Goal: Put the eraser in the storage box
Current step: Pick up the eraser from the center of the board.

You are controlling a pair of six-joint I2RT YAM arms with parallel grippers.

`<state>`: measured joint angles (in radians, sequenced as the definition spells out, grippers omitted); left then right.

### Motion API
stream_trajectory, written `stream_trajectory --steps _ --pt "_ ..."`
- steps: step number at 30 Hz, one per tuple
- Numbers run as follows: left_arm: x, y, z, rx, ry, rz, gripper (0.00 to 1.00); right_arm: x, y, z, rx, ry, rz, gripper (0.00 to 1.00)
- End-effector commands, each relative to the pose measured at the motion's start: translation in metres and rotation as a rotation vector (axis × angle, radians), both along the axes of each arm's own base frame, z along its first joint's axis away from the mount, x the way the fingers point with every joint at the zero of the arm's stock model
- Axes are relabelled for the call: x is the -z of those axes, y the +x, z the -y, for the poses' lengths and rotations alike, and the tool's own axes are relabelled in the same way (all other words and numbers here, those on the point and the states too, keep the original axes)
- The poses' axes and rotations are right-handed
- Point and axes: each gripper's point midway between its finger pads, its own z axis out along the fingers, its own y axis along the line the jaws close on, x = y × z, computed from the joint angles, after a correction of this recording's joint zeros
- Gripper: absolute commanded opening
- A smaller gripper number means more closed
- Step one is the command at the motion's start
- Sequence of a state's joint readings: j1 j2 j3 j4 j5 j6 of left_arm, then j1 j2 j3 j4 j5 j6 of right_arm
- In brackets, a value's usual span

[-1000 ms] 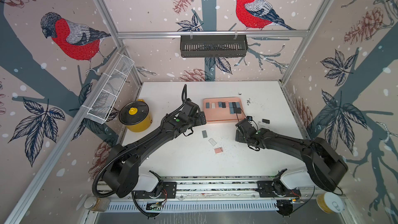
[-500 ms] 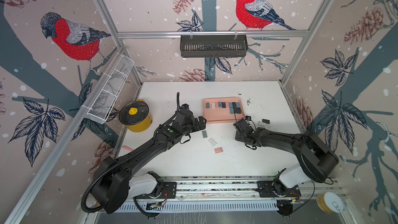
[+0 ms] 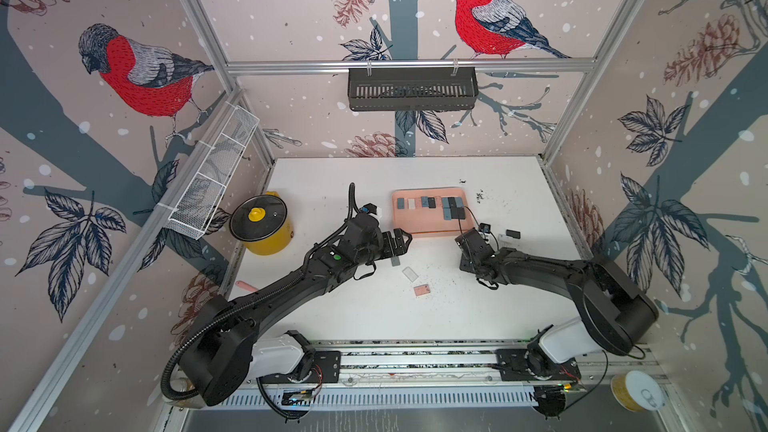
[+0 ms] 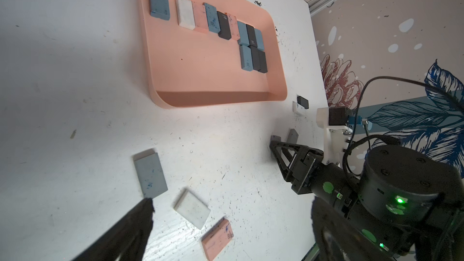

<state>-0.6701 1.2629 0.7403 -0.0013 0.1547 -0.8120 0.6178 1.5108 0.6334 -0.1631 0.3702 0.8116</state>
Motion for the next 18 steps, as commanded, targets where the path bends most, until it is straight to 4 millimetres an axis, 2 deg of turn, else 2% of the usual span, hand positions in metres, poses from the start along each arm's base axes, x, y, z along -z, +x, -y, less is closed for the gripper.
stream_trajectory --steps 1,18 --pt "-0.0144 0.0072 0.0076 -0.007 -0.039 0.046 0.97 0.0082 -0.0087 0.004 -0.004 -0.015 -0.044 0.41" --pt "-0.015 0.0056 0.0091 -0.013 -0.027 0.052 0.97 0.0144 -0.0034 0.0033 -0.009 0.028 -0.053 0.38"
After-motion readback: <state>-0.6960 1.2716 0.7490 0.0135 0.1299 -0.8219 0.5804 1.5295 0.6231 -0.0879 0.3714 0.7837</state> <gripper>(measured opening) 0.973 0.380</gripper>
